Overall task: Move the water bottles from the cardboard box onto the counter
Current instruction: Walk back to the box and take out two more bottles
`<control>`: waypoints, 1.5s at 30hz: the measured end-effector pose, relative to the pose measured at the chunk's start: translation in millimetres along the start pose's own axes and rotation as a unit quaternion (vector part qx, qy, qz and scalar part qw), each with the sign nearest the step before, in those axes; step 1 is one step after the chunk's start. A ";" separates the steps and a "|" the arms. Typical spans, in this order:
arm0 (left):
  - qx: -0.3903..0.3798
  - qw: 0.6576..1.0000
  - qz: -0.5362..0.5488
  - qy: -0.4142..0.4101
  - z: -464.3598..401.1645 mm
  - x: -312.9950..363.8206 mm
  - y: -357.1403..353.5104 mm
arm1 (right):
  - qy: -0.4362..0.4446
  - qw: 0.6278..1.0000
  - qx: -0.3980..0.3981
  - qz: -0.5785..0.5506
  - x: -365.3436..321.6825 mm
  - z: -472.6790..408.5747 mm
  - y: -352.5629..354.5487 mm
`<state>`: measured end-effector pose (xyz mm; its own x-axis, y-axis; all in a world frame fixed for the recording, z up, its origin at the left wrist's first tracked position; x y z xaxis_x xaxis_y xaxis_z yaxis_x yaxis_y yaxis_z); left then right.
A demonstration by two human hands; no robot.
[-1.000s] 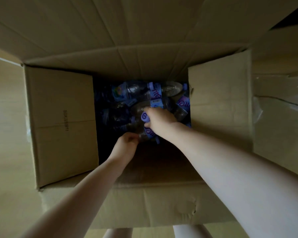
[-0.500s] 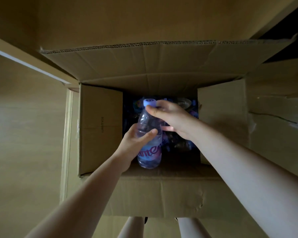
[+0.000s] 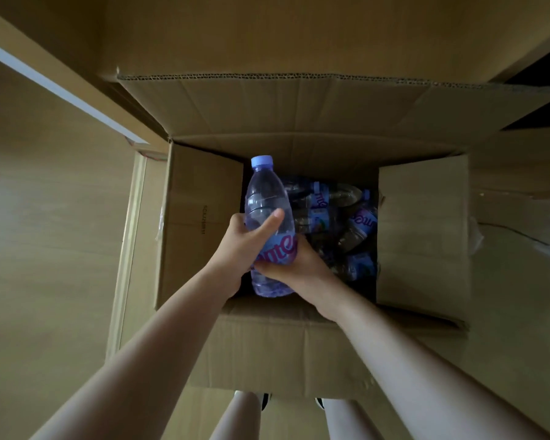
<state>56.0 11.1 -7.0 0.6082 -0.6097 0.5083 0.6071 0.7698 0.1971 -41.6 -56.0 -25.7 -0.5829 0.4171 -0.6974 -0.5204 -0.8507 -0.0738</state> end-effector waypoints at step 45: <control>0.085 0.986 -0.099 -0.099 -114.2 -83.4 -41.1 | 0.033 0.623 -0.064 0.779 192.3 -182.9 37.8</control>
<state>38.8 8.8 -153.2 0.3643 -0.7162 0.5953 0.5989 0.6697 0.4392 -59.2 -66.5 -293.0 -0.2899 -0.9568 -0.0211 0.7012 -0.2273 0.6758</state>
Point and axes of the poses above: each hand's wrist, its own z-axis away from the middle knuckle, its own y-axis out of the back of the hand, x = y × z, the point moved 2 cm from there along -z, towards the middle knuckle, and after that the axes turned 7 degrees about x, right-handed, at the moved point
